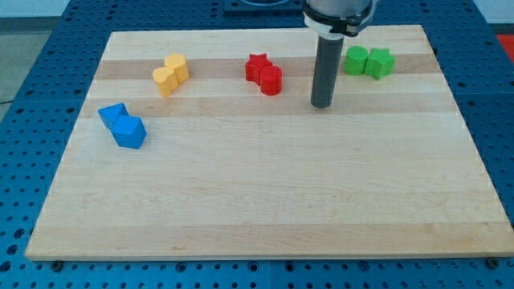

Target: Push the red blocks slightly up

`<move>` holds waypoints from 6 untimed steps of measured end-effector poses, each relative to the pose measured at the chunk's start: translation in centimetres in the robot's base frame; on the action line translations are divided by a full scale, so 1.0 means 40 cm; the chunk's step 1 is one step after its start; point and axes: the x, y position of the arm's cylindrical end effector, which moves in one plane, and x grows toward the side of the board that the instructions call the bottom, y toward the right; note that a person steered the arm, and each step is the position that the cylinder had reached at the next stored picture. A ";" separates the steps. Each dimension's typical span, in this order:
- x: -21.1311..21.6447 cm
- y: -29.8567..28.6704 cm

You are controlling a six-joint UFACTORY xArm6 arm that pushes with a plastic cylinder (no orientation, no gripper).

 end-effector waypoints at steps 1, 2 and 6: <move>-0.031 -0.018; -0.067 -0.035; -0.038 -0.133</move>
